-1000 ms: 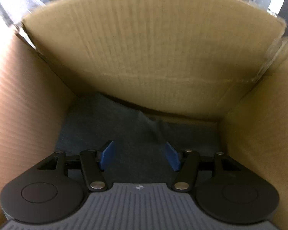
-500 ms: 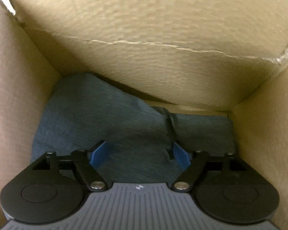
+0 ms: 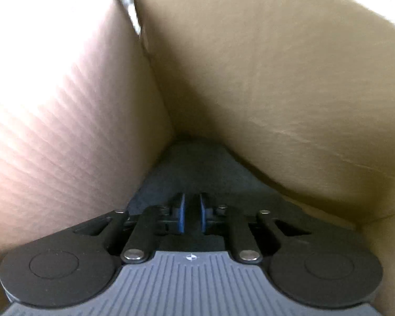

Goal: Fold clothes

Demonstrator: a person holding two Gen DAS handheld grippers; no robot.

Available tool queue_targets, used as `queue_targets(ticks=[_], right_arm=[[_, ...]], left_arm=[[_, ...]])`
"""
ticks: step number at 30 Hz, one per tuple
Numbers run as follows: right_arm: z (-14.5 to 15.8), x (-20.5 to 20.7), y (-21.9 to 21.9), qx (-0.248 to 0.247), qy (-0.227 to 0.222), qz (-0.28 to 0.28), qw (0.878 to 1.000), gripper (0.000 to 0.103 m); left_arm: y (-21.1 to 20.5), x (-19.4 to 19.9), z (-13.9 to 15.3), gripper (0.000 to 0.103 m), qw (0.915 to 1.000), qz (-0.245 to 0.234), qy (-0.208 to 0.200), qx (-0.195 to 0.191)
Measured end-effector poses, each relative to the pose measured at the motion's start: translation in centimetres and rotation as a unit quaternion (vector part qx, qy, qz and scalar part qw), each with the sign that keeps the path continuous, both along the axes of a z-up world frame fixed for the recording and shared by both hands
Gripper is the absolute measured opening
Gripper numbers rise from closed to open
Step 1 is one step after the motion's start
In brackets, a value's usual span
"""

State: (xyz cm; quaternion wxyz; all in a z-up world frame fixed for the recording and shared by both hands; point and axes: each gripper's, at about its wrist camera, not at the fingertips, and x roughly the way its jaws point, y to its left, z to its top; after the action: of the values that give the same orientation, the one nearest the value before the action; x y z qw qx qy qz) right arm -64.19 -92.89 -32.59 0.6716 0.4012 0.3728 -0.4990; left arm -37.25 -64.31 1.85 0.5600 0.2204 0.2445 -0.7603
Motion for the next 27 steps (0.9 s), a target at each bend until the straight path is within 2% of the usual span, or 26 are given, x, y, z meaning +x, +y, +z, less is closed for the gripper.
queue_targets(ticks=[5, 10, 13, 15, 17, 22, 24, 27], right_arm=[[-1.8, 0.0, 0.1, 0.020, 0.007, 0.013, 1.000, 0.011], [0.4, -1.2, 0.6, 0.019, -0.008, 0.012, 1.000, 0.012], [3.8, -2.2, 2.2, -0.005, -0.021, 0.011, 1.000, 0.023], [6.4, -2.8, 3.7, -0.024, -0.025, 0.011, 0.999, 0.041], [8.8, -3.9, 5.1, -0.044, -0.032, 0.008, 0.998, 0.053], [13.2, -5.1, 9.6, -0.077, -0.041, -0.016, 0.996, 0.068], [14.7, -5.1, 12.3, -0.093, -0.043, -0.024, 0.994, 0.078], [16.3, -3.4, 13.8, -0.114, -0.034, -0.033, 0.992, 0.089]], left_arm=[[0.9, 0.4, 0.2, 0.077, 1.0000, 0.004, 0.003, -0.005], [1.7, 1.1, 0.6, 0.086, 0.9997, -0.001, 0.013, -0.020], [2.2, 1.3, 0.7, 0.093, 0.9994, -0.008, 0.018, -0.027], [2.5, 1.5, 0.7, 0.096, 0.9990, -0.016, 0.024, -0.034], [2.8, 1.6, 0.6, 0.098, 0.9983, -0.027, 0.030, -0.040], [3.5, 1.7, 0.5, 0.103, 0.9964, -0.054, 0.038, -0.053], [3.7, 1.7, 0.7, 0.103, 0.9949, -0.067, 0.044, -0.062], [3.9, 1.7, 0.9, 0.103, 0.9930, -0.079, 0.053, -0.071]])
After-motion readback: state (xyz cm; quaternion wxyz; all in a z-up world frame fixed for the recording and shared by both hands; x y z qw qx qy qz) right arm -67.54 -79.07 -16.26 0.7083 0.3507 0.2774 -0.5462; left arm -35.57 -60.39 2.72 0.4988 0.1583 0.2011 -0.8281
